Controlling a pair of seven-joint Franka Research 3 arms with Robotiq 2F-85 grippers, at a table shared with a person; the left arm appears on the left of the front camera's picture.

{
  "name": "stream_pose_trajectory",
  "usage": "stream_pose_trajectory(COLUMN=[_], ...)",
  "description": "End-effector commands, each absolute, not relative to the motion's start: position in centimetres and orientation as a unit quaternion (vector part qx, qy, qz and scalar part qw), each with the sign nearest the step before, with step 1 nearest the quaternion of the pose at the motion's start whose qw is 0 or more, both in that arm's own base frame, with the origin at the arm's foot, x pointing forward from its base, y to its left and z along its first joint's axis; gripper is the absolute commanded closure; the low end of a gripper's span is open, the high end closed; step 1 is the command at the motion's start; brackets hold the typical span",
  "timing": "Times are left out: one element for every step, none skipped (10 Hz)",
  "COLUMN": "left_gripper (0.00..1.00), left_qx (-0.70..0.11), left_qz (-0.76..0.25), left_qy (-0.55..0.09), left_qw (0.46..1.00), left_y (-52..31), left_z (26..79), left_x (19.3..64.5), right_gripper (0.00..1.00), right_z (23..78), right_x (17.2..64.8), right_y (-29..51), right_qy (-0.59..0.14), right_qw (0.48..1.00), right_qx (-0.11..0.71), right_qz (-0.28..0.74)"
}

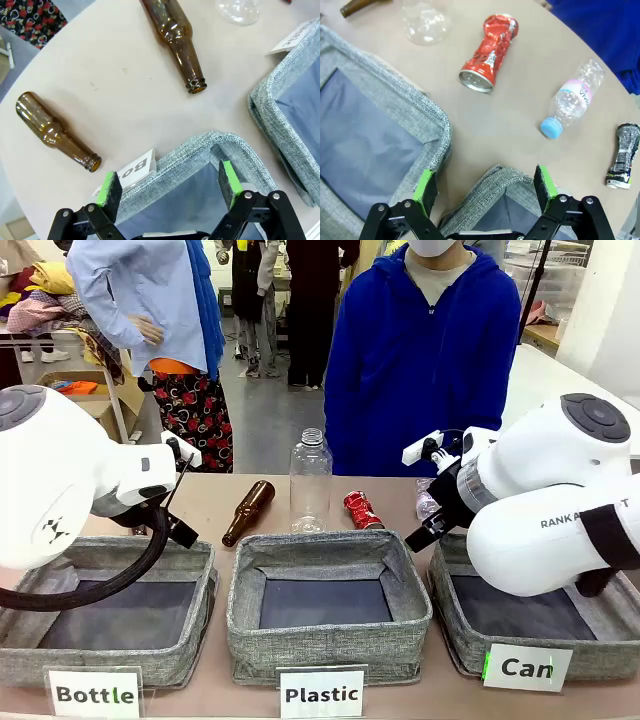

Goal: Sort the can waste into the basket.
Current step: Pick up the can waste from the table and place it in the right Fabric basket.

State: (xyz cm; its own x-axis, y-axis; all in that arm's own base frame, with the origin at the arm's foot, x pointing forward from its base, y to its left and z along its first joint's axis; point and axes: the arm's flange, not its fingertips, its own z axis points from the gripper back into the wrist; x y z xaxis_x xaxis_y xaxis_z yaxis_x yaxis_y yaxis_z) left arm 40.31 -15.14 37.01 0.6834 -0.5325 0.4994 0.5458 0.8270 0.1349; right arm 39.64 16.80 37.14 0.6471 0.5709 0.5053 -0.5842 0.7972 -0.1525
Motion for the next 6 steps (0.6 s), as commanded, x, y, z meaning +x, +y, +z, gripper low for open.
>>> stream_pose_trajectory(left_gripper=[0.00,0.00,0.00,0.00,0.00,0.00], left_qx=[-0.012,-0.012,-0.012,-0.012,-0.012,-0.012], left_qz=[-0.294,-0.294,-0.294,-0.294,-0.294,-0.294], left_qy=[-0.268,-0.268,-0.268,-0.268,-0.268,-0.268], left_qw=[0.917,0.917,0.917,0.917,0.917,0.917], left_y=[-15.14,-15.14,-15.14,-15.14,-15.14,-15.14], left_z=[37.02,37.02,37.02,37.02,37.02,37.02], left_x=[40.31,40.31,40.31,40.31,40.31,40.31], right_gripper=[0.00,0.00,0.00,0.00,0.00,0.00], right_z=[37.14,37.14,37.14,37.14,37.14,37.14], right_x=[39.64,39.64,39.64,39.64,39.64,39.64], right_y=[16.80,16.80,16.80,16.80,16.80,16.80], right_qy=[-0.274,-0.274,-0.274,-0.274,-0.274,-0.274], right_qw=[0.907,0.907,0.907,0.907,0.907,0.907], right_qx=[0.012,0.012,0.012,0.012,0.012,0.012], right_qz=[0.318,0.318,0.318,0.318,0.318,0.318])
